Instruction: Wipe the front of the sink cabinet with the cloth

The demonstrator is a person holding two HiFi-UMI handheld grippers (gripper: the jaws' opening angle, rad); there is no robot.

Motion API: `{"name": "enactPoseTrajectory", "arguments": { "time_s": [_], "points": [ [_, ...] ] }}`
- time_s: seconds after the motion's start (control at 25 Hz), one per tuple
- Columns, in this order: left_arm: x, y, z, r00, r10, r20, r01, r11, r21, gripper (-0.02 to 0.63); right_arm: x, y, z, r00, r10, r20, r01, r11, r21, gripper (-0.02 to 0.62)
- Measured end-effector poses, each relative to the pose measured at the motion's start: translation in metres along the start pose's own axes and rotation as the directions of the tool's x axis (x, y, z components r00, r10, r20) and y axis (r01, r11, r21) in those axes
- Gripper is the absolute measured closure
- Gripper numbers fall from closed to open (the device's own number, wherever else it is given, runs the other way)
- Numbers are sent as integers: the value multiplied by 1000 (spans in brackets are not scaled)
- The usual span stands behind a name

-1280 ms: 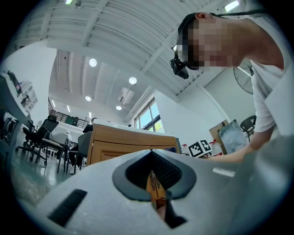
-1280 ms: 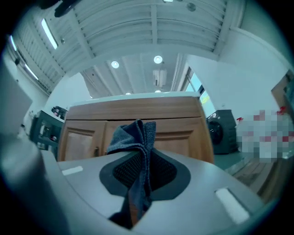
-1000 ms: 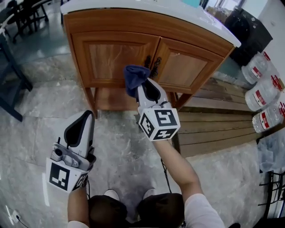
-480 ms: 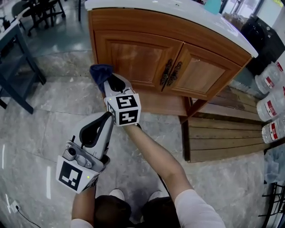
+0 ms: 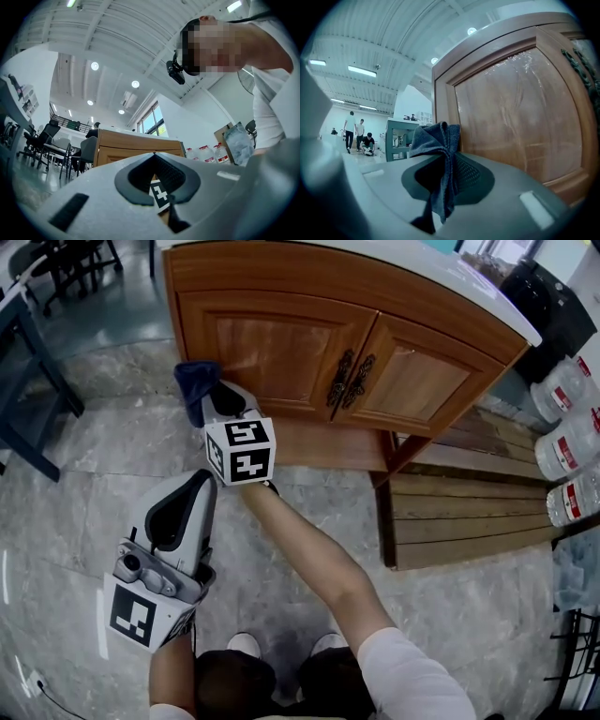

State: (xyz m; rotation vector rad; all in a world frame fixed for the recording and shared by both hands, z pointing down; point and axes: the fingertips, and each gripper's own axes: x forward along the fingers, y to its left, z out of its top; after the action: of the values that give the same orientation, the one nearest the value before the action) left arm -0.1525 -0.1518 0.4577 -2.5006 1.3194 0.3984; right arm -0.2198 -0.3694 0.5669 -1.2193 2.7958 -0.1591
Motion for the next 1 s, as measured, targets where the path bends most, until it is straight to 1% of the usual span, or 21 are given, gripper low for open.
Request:
{"name": "enactPoseTrajectory", "arguments": {
  "time_s": [0.12,0.28,0.44,0.84,0.92,1.0],
  "points": [
    [1,0,0,1000,-1,-2,1,1000,1,601,-8,-14,2,1000,-29,9,28,1000,1,535],
    [3,-3,0,1000,-3,-6,3,1000,6,601,-32,-52,6,995,-100,24,99,994,44,535],
    [6,-9,-1,1000,-17,-7,17,1000,7,601,-57,-83,7,986,-158,45,156,986,57,535],
    [8,-18,2,999,-38,-2,38,999,5,601,-99,-130,9,968,-245,49,246,969,-18,535],
    [9,-18,2,999,-40,-3,40,999,3,601,-107,-139,9,962,-270,50,271,962,-24,534],
    [9,-19,1,999,-44,-4,44,999,1,601,-117,-148,8,952,-303,51,306,950,-56,535]
  ]
}}
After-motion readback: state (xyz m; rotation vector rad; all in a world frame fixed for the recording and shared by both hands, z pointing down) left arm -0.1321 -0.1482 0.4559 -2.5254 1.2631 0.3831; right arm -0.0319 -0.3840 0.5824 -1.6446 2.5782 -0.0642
